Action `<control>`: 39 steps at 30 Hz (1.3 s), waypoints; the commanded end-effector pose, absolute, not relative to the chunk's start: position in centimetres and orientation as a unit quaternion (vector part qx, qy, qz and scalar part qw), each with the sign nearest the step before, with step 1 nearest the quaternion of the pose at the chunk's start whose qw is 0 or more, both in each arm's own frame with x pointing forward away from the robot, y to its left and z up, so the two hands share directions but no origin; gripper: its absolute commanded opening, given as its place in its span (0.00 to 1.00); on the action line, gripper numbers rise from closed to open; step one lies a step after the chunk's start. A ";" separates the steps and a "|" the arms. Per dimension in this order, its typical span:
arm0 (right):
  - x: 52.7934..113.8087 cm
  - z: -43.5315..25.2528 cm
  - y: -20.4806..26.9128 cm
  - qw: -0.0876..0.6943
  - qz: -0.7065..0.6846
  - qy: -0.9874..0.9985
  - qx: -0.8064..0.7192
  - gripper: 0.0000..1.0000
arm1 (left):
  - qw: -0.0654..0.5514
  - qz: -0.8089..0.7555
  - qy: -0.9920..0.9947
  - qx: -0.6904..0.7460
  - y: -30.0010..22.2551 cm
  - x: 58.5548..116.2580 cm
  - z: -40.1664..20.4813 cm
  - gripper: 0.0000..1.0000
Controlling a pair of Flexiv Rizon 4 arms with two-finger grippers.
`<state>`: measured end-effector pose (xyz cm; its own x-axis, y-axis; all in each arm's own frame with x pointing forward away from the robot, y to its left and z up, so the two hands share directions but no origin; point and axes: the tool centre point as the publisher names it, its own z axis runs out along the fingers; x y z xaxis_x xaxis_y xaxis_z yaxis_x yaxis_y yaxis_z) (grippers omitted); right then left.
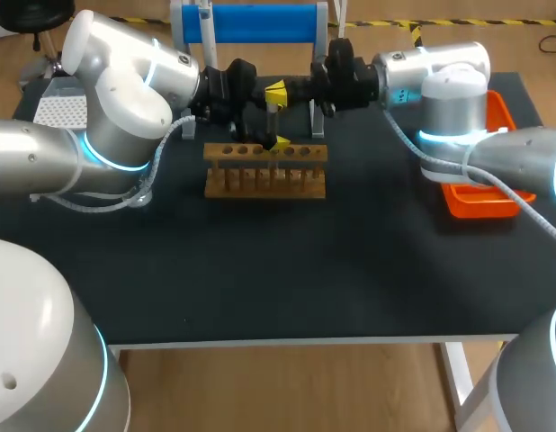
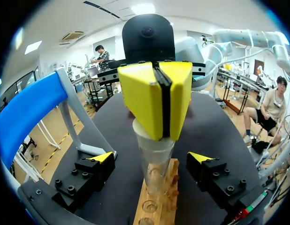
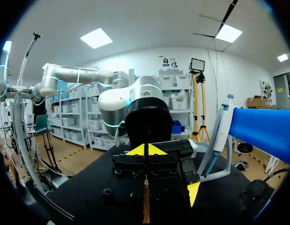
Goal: Invert the test tube, pick up the pipette, mount the tip to pipette, aspirate from beaker and dispense into the tube, eject the tip, return the pipette, and cap with the stopper.
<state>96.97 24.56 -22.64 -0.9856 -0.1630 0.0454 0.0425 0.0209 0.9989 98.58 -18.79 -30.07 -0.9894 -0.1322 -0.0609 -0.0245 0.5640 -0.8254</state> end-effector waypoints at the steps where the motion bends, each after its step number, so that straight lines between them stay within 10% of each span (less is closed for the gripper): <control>1: 97.1 -23.3 24.7 0.074 -0.697 -0.712 0.045 0.00 | 0.056 -0.465 0.882 -0.043 -18.8 98.6 -30.1 1.00; 11: 96.9 -20.2 23.4 0.044 -0.711 -0.699 0.056 0.00 | 0.056 -0.465 0.882 -0.043 -18.8 98.6 -30.1 1.00; 14: 96.7 -19.3 22.5 0.026 -0.706 -0.706 0.056 0.52 | 0.056 -0.465 0.882 -0.043 -18.8 98.6 -30.1 1.00; 15: 96.5 -19.0 22.1 0.019 -0.703 -0.709 0.056 1.00 | 0.056 -0.465 0.882 -0.043 -18.8 98.6 -30.1 1.00; 39: 92.9 -23.8 12.3 -0.082 -0.541 -0.837 -0.018 1.00 | 0.056 -0.465 0.882 -0.043 -18.8 98.6 -30.1 1.00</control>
<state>94.09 12.47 -24.37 -0.9937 0.0611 -0.0938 -0.0638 0.3793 0.9231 98.58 -18.79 -30.07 -0.9894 -0.1321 -0.0610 -0.0244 0.5640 -0.8254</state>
